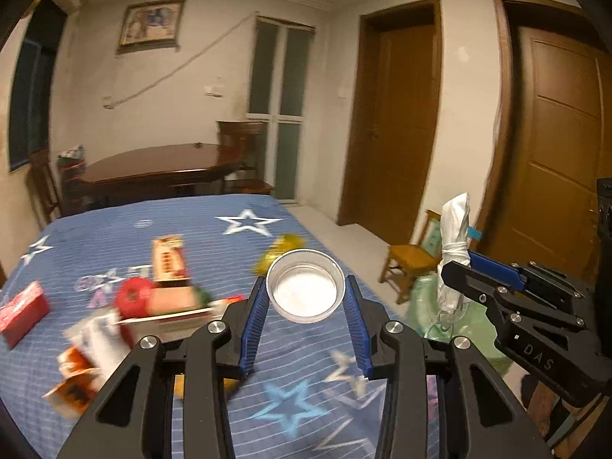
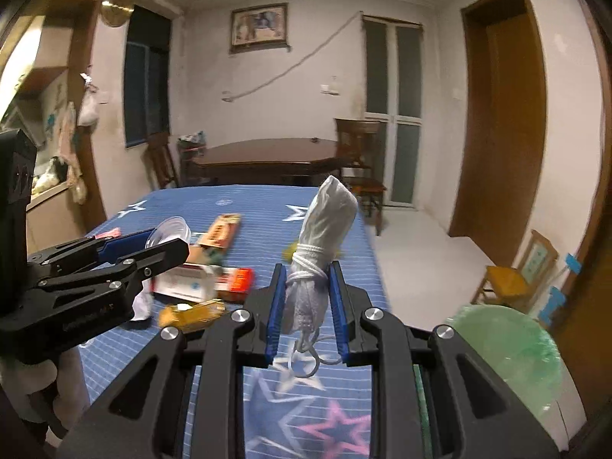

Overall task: Collect trash
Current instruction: 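Carry bottle cap and rope bundle to the green bin and release both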

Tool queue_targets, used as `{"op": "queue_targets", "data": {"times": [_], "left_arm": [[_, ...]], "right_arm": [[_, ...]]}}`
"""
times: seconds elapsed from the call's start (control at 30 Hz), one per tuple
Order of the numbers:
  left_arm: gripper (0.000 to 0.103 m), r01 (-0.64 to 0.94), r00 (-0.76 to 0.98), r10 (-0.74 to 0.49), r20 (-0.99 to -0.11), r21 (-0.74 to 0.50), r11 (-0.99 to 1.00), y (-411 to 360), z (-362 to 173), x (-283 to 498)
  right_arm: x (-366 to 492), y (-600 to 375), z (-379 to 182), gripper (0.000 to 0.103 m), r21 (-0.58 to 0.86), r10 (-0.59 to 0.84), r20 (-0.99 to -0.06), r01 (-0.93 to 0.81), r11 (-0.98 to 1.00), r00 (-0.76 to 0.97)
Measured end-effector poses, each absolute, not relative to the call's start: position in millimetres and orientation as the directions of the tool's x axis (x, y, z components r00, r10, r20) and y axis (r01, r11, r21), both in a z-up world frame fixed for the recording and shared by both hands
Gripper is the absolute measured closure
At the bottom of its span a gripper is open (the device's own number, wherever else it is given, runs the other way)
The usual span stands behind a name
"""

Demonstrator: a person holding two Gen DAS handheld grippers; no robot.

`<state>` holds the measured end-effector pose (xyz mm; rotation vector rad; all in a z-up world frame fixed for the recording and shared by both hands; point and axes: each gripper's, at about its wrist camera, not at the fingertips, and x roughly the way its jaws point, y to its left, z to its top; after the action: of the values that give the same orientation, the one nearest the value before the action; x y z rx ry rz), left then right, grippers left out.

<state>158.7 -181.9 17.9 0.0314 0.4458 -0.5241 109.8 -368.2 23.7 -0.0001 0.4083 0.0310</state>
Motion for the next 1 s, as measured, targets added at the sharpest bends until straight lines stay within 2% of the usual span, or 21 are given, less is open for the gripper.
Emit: {"op": "queue_targets", "data": {"times": [0.47, 0.8, 1.0], "left_arm": [[0.062, 0.693, 0.590, -0.634, -0.500, -0.089, 0.715, -348, 3, 173], [0.062, 0.759, 0.455, -0.644, -0.615, -0.111, 0.642, -445, -37, 193], [0.062, 0.760, 0.403, -0.609, -0.683, -0.121, 0.639, -480, -73, 214]], "right_arm": [[93, -494, 17, 0.082, 0.027, -0.135, -0.509, 0.172, 0.985, 0.850], [111, -570, -21, 0.082, 0.116, -0.100, -0.664, 0.235, 0.965, 0.741], [119, -602, -47, 0.082, 0.174, -0.055, -0.718, 0.255, 0.951, 0.694]]}}
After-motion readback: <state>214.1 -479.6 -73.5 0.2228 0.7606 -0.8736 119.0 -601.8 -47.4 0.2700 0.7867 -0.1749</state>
